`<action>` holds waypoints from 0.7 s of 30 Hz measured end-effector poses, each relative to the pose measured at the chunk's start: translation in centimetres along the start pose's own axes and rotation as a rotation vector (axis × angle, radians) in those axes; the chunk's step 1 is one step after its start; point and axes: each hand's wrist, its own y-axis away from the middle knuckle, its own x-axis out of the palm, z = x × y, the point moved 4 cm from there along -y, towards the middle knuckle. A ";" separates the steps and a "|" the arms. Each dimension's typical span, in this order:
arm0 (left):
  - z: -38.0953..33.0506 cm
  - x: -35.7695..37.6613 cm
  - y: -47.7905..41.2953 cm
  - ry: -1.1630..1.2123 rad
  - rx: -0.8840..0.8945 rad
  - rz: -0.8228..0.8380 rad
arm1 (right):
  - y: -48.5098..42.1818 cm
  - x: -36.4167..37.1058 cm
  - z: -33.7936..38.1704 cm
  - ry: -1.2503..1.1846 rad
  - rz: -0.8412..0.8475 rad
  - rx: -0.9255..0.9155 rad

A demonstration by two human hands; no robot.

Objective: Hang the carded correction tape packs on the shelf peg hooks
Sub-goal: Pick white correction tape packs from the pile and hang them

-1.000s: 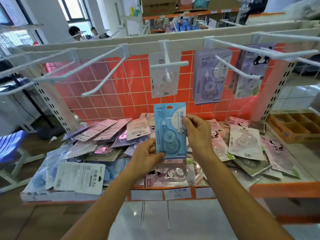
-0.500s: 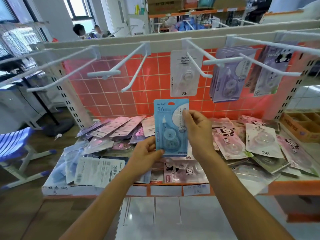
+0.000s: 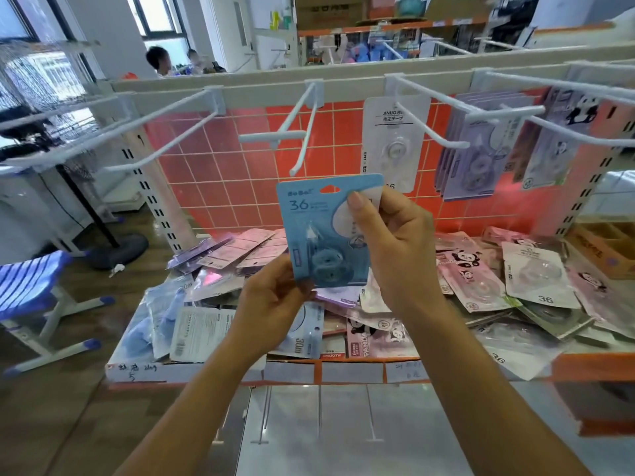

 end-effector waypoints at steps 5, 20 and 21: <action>-0.2 -1.5 0.1 0.014 0.003 -0.035 | -0.4 2.0 1.1 0.059 0.041 -0.076; 0.6 -2.4 -1.4 0.089 -0.074 -0.068 | -3.5 2.9 -2.6 0.126 -0.066 0.027; 0.9 -2.4 -1.9 0.106 -0.098 -0.081 | -4.2 2.8 -3.4 0.140 -0.086 0.048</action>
